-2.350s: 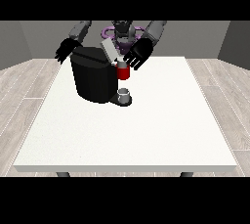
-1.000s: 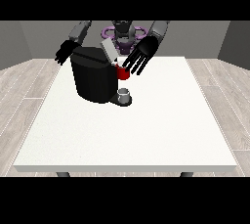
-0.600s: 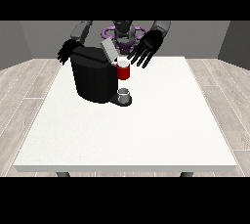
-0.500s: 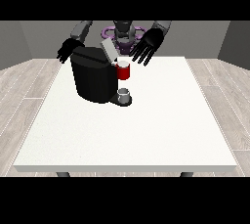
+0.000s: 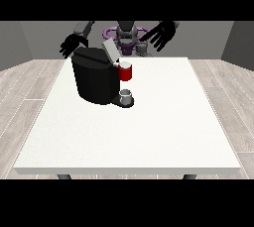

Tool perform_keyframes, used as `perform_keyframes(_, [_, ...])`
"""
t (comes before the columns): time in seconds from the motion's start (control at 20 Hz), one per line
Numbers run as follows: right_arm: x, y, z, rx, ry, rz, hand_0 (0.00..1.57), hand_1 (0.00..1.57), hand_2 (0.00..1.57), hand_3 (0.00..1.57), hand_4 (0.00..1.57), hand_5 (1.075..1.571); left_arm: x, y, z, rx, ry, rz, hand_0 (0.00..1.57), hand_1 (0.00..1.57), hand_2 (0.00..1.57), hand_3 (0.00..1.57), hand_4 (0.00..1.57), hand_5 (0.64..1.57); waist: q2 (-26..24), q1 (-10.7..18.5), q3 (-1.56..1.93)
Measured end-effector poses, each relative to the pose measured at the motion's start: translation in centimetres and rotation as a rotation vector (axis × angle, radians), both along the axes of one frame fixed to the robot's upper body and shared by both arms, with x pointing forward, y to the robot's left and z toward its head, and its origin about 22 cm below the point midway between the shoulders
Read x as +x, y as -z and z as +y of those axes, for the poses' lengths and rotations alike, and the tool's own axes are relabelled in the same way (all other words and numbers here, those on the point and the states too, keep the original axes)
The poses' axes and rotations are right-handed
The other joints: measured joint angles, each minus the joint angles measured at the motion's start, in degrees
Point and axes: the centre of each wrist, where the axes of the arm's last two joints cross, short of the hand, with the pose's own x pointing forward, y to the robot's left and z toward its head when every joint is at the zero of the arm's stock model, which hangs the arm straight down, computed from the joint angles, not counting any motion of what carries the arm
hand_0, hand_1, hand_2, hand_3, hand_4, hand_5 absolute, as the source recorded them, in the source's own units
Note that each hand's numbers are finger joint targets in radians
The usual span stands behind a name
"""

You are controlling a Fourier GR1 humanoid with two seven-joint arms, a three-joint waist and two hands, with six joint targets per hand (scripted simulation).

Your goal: Insert the coffee pod into the coffee machine and close the lid

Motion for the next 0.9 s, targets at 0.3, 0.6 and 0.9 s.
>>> perform_keyframes(0.3, [-2.3, 1.4, -2.5, -0.038, 0.019, 0.059, 0.00, 0.00, 0.00, 0.00, 0.37, 1.571, -2.7, 7.7, 0.3, -0.272, -0.014, 0.128, 0.00, 0.00, 0.00, 0.00, 0.00, 1.571, -8.18, 4.49, 0.00])
perform_keyframes(0.6, [-1.6, -1.1, -2.7, -0.064, -0.070, 0.042, 0.00, 0.00, 0.00, 0.00, 0.12, 1.571, -5.8, 13.1, 1.0, -0.434, -0.070, 0.216, 0.00, 0.00, 0.00, 0.00, 0.00, 1.571, -13.13, 7.09, 0.00])
perform_keyframes(0.9, [-0.5, -3.7, -2.3, -0.088, -0.157, -0.005, 0.00, 0.00, 0.00, 0.00, 0.00, 1.571, -7.7, 15.4, 1.0, -0.534, -0.089, 0.277, 0.00, 0.00, 0.00, 0.00, 0.00, 1.571, -15.35, 9.95, 0.02])
